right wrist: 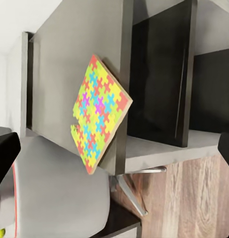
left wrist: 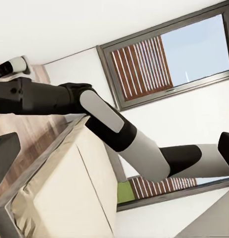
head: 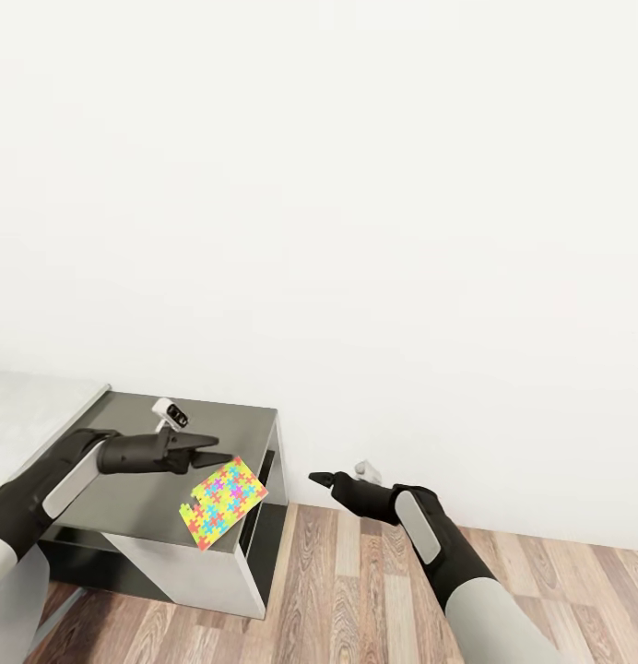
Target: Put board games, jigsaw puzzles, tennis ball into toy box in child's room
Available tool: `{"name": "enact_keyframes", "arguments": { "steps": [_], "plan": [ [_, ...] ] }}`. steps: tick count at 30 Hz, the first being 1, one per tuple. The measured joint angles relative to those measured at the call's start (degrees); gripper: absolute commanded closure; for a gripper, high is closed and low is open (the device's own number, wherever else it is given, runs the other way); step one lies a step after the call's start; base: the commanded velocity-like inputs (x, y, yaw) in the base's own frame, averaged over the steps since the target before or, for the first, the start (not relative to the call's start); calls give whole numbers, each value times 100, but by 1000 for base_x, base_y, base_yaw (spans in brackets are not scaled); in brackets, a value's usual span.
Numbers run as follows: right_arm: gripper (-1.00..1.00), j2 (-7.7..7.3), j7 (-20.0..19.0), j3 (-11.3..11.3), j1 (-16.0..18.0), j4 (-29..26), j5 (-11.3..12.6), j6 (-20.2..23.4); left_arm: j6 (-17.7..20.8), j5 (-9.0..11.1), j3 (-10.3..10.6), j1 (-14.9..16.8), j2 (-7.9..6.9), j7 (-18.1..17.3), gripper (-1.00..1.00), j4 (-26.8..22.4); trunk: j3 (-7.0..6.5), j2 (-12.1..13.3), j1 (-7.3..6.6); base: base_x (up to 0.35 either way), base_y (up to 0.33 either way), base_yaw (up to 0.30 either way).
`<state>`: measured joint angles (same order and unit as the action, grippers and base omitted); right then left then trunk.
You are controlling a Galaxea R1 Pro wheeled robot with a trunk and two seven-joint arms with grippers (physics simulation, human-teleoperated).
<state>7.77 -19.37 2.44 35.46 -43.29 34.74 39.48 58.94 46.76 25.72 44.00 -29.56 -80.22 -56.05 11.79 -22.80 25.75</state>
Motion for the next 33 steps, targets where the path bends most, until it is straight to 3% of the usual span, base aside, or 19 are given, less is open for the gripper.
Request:
{"name": "enact_keyframes", "arguments": {
  "steps": [15, 25, 33],
  "plan": [
    [-100, -25, -29, 14, 0, -1, -3, -24, -24, -15, 1, -307, 0, 32, -100, -1048, 0, 0, 0, 0, 0, 0],
    [-100, -20, -32, 15, 0, -1, -2, -25, -36, -68, -19, -354, 0, 59, -100, -1161, 0, 0, 0, 0, 0, 0],
    [-100, -5, -33, 15, 0, -1, -11, -32, -37, -82, -30, -357, 0, 63, -100, -1179, 144, -320, 176, 0, 0, 0]
  ]
}}
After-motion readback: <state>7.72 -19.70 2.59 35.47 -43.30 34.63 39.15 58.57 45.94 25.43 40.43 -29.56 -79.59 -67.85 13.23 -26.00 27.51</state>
